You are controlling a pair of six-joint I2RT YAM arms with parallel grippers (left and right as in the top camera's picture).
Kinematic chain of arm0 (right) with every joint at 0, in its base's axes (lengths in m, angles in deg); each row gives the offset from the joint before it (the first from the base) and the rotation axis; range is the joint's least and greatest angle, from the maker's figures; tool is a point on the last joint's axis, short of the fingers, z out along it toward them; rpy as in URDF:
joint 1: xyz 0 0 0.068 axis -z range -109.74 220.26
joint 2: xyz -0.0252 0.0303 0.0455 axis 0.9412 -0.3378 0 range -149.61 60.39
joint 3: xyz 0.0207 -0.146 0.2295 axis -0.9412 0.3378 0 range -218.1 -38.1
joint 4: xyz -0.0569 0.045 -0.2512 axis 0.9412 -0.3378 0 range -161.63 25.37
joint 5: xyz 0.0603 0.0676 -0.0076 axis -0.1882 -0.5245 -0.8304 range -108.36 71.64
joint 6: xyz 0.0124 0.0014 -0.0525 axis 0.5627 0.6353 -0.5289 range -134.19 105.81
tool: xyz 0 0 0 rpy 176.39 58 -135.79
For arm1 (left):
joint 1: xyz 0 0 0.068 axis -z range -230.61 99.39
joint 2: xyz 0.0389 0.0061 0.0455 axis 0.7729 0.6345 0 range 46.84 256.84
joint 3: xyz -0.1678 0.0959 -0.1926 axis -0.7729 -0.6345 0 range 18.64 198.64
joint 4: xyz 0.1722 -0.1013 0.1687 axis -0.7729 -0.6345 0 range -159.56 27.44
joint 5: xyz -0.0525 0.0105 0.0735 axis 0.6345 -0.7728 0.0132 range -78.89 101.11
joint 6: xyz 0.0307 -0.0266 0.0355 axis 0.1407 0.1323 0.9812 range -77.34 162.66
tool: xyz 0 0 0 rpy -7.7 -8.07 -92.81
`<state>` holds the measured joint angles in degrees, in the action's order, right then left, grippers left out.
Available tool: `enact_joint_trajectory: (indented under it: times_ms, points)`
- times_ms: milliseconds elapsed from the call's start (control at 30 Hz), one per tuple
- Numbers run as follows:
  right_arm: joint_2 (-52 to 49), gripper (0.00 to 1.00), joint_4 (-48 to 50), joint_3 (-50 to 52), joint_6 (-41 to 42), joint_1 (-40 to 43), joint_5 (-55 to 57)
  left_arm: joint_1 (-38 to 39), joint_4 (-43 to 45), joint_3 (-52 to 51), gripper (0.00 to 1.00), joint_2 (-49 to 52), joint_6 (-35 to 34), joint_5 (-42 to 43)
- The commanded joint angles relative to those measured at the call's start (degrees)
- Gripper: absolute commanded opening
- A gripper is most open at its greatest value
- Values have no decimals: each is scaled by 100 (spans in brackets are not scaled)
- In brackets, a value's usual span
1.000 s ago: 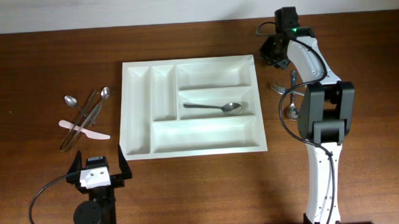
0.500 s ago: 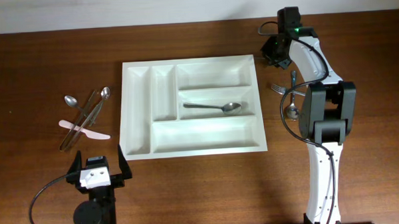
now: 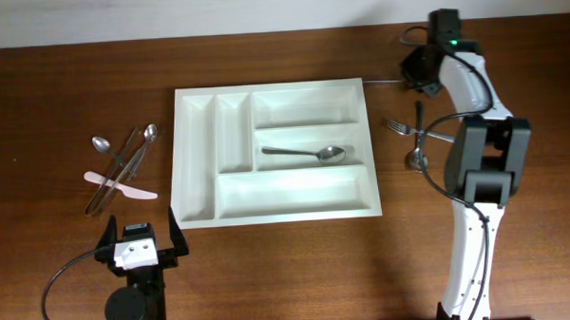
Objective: Pack container
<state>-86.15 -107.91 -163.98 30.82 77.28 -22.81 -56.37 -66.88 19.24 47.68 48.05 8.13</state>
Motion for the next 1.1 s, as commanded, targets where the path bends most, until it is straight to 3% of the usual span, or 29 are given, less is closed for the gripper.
enact_joint_trajectory:
  times_ms: [0,300,700,1067]
  points:
    - [-190,18,-118,15,52,149,-15,-31,-28,-11,99,-55,55,63]
    - [-190,4,-238,17,52,157,-7,-31,-28,-11,99,-55,55,63]
    - [-190,4,-238,15,24,157,-44,-31,-28,-11,99,-55,55,66]
    - [-168,4,-739,-623,-686,162,-90,-31,-28,-11,99,-55,55,66]
